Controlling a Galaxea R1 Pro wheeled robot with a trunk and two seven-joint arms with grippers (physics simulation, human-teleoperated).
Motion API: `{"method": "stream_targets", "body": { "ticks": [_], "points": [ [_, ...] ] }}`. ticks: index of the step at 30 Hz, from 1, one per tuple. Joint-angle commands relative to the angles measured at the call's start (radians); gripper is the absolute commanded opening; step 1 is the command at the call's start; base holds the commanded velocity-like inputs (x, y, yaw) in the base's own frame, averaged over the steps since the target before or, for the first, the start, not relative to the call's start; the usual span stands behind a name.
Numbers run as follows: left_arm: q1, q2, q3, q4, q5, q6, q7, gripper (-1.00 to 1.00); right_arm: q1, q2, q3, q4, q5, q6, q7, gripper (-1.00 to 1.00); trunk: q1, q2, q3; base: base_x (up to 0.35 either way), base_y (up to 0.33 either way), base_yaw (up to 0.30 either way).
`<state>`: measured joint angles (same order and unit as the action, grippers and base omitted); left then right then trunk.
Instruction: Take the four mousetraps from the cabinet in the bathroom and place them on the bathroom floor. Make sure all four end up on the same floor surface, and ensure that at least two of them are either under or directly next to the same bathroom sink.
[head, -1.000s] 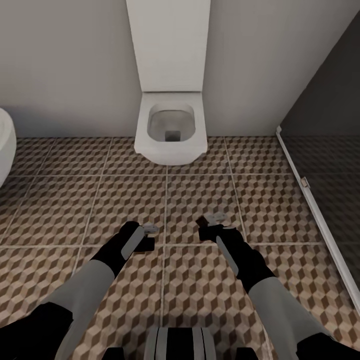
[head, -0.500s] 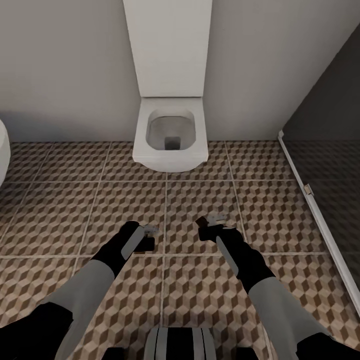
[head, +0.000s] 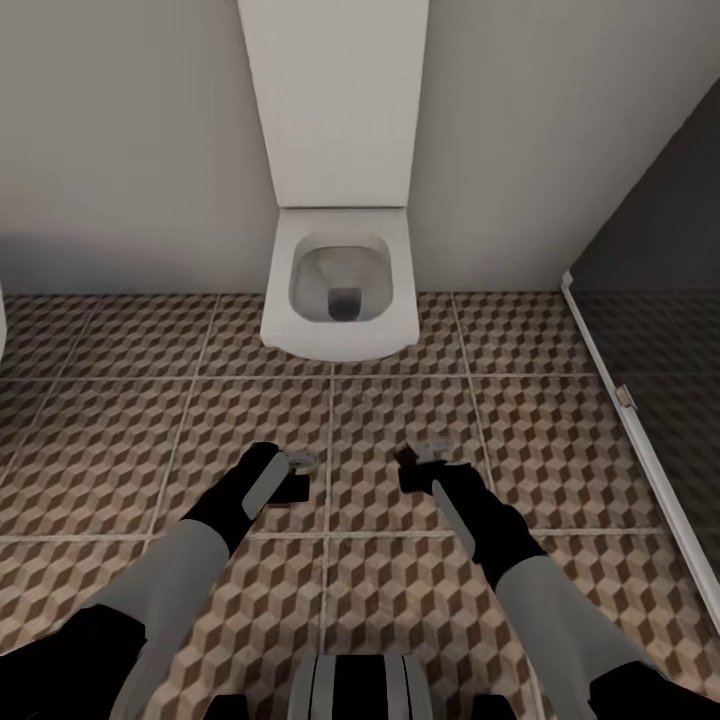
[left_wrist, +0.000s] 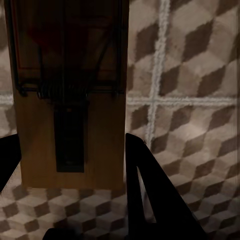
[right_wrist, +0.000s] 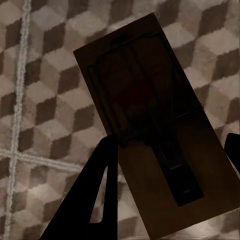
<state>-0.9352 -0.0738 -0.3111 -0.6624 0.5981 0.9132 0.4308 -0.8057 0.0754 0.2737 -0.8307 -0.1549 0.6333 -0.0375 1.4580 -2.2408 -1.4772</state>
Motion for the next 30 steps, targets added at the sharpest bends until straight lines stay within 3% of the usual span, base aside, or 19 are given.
{"method": "stream_targets", "body": {
  "ticks": [1, 17, 22, 30],
  "points": [
    [0.000, 0.000, -0.003, -0.001, 0.008, 0.003, 0.008, -1.00, -0.001, 0.000, 0.001, 0.014, -0.007, 0.003, -0.004, -1.00, 0.000, 0.000, -0.001, 0.171, 0.000, 0.000],
    [0.000, 0.000, -0.002, -0.003, 0.006, 0.003, 0.008, -1.00, -0.001, 0.000, 0.002, 0.063, 0.006, -0.004, -0.002, -1.00, 0.000, 0.000, -0.001, 0.170, 0.000, 0.000],
    [0.000, 0.000, -0.001, -0.002, 0.006, 0.003, 0.008, -1.00, -0.001, 0.004, 0.035, 0.101, 0.016, -0.031, -0.002, -1.00, 0.000, 0.000, -0.001, 0.170, 0.003, 0.000],
    [0.000, 0.000, 0.000, -0.002, 0.007, 0.003, 0.008, -1.00, -0.001, 0.004, 0.044, 0.110, 0.017, -0.042, -0.001, -1.00, 0.000, 0.000, -0.001, 0.169, 0.102, 0.000]
  ]
}}
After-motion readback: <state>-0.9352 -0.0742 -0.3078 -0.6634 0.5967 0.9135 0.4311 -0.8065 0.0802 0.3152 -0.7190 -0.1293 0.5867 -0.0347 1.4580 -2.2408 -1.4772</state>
